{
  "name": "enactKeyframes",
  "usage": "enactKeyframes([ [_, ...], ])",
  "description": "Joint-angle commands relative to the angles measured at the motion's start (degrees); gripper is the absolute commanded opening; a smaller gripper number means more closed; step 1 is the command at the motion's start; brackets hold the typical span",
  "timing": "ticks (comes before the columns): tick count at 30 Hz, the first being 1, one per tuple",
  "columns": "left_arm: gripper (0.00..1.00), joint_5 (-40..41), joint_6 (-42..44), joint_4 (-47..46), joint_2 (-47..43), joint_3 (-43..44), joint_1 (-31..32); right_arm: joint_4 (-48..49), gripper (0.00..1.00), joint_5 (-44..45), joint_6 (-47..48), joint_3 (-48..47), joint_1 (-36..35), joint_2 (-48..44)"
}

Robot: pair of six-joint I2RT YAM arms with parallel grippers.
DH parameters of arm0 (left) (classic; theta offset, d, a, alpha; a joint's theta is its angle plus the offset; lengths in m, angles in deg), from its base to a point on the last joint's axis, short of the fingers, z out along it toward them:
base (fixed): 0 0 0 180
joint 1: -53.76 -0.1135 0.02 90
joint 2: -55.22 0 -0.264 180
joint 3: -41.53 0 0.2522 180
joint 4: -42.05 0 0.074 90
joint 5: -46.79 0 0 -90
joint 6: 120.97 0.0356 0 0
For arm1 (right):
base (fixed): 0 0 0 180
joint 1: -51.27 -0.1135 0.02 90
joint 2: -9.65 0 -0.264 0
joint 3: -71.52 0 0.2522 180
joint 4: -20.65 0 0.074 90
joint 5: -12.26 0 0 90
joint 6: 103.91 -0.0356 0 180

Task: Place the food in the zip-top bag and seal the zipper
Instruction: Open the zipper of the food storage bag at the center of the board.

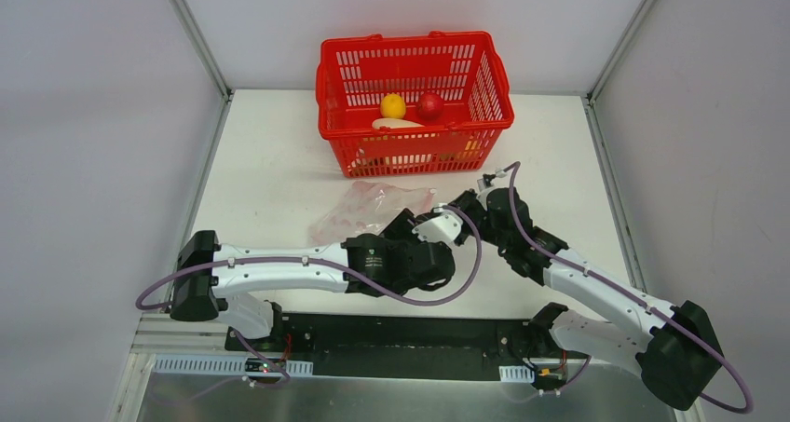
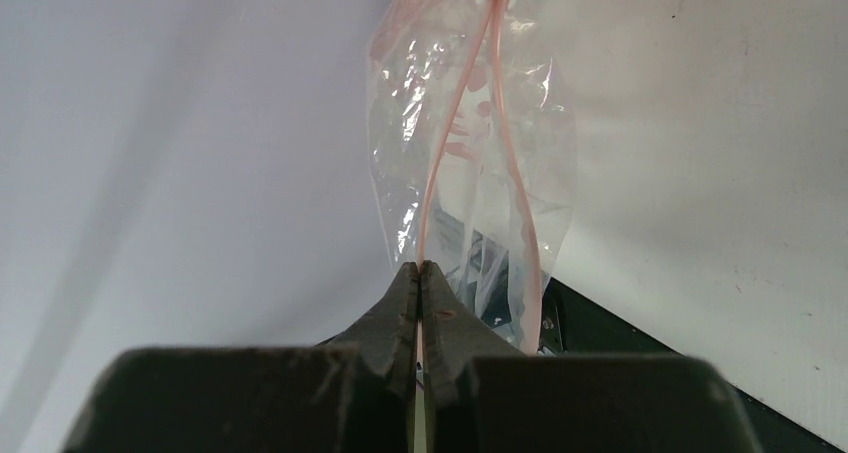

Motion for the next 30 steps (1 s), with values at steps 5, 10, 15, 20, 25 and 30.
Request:
enactKeyframes([
  [5,0.72,-3.1,2.1,-6.1,-6.2,-0.1,0.8,0.4,0.0,0.5,0.8,-1.4,0.2,-0.4],
  [10,0.75,-3.1,2.1,-11.6,-9.5,-4.8,0.8,0.6,0.0,0.4,0.7,-1.3,0.2,-0.2],
  [15,0.7,1.9,0.3,-6.8,-7.4,-4.0,0.8,0.7,0.0,0.1,0.5,-1.6,0.2,-0.4],
  [20,0.66,6.6,-0.7,-1.3,-2.4,-0.3,0.8,0.4,0.0,0.1,0.3,-2.2,0.2,-0.2],
  [25,0.64,7.5,0.1,-0.2,-0.3,1.7,0.9,0.1,0.0,0.4,0.3,-3.1,0.2,-0.1],
  [30,0.54,10.2,-1.2,1.9,0.5,2.2,1.2,-0.6,0.0,0.3,0.7,-3.4,0.2,0.0],
])
